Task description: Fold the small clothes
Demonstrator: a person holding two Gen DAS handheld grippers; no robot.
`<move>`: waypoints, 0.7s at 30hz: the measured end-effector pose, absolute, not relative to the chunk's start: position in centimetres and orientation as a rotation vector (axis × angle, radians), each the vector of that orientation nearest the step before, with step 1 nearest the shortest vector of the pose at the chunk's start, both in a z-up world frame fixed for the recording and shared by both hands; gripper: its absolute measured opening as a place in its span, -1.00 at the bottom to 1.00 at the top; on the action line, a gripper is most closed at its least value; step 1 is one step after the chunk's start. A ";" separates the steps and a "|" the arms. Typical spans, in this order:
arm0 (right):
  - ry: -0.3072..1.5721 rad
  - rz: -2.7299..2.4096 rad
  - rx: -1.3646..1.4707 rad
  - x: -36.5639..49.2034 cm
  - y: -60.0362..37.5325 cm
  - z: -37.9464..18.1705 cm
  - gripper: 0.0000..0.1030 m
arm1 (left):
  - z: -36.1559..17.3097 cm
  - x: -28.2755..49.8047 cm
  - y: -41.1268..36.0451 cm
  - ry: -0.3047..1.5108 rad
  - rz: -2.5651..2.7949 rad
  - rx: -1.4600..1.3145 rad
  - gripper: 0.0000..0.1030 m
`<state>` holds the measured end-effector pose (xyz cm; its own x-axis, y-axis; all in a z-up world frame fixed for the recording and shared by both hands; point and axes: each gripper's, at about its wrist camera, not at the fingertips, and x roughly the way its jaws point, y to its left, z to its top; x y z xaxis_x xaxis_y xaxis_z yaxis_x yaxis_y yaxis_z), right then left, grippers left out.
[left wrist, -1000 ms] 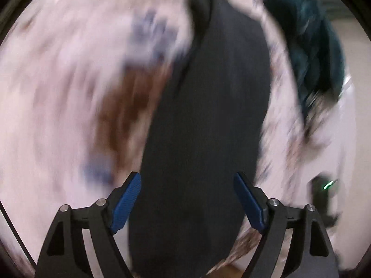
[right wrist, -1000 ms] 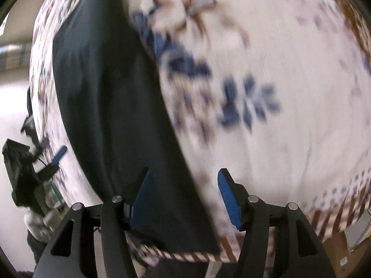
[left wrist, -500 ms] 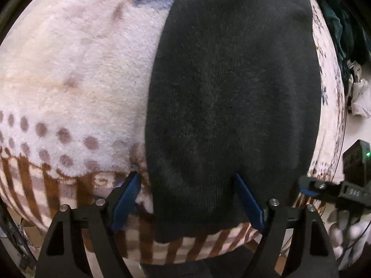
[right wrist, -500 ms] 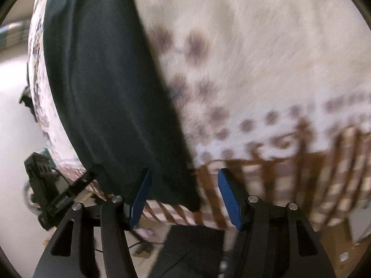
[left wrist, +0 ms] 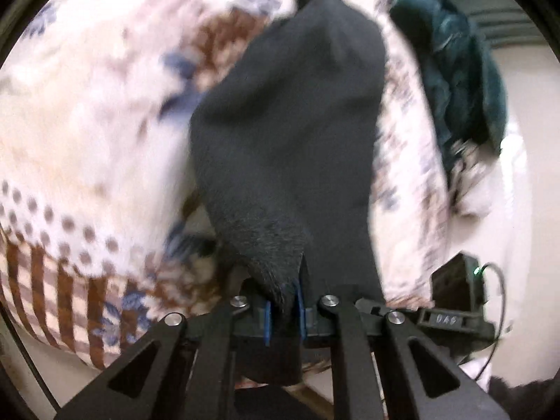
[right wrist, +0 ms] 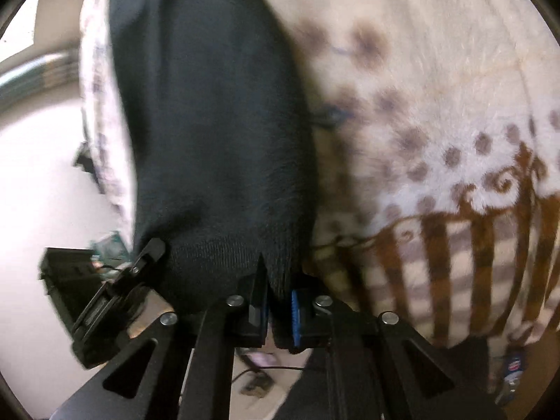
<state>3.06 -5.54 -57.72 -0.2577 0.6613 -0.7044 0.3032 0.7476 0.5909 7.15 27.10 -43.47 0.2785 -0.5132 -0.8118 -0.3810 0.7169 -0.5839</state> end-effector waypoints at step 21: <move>1.383 0.423 0.885 46.9 -1.2 -49.2 -0.51 | -43.8 46.3 39.2 1.091 -0.315 -1.108 0.28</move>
<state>46.88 -1.17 -49.18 0.1820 0.7262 -0.6630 0.2307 0.6239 0.7467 46.27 39.25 -43.84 0.4795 -0.6866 -0.5465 -0.2893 0.4642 -0.8371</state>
